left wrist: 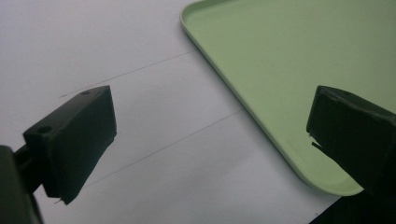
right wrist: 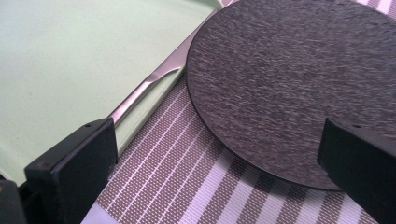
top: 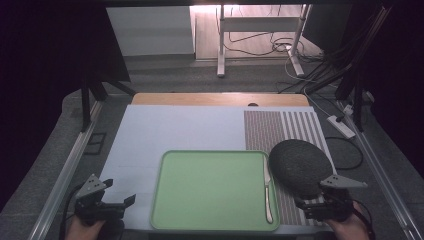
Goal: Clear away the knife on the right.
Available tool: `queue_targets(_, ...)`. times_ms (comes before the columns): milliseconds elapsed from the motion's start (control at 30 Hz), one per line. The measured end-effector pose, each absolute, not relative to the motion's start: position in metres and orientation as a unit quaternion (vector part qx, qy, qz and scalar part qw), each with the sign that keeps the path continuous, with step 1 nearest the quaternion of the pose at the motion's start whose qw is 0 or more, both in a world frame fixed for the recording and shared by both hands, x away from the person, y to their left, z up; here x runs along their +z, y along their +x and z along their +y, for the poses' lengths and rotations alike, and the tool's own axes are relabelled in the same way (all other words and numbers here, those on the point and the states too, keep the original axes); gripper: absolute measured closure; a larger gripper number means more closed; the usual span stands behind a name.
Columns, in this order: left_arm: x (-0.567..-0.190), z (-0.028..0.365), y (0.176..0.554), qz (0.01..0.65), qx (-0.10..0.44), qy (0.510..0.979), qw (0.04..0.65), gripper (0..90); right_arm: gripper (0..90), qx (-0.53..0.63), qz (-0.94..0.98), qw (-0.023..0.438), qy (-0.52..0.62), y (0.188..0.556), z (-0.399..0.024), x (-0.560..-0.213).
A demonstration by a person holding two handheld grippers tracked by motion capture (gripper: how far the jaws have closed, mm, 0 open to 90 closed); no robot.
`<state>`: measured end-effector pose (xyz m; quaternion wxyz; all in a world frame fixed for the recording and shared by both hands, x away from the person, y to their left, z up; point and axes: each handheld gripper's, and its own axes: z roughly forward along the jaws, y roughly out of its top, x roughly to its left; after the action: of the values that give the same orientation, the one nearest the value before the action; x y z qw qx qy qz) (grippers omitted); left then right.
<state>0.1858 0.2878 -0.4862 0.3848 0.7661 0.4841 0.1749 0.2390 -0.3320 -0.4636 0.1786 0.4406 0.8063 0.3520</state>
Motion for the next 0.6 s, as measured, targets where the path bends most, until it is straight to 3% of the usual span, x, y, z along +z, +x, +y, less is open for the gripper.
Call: queue_targets(600,-0.486,0.288,0.186,0.485,0.174,0.766,0.385,2.5,0.0,0.336,0.804,0.204,0.447,0.224,-0.341,-0.461)
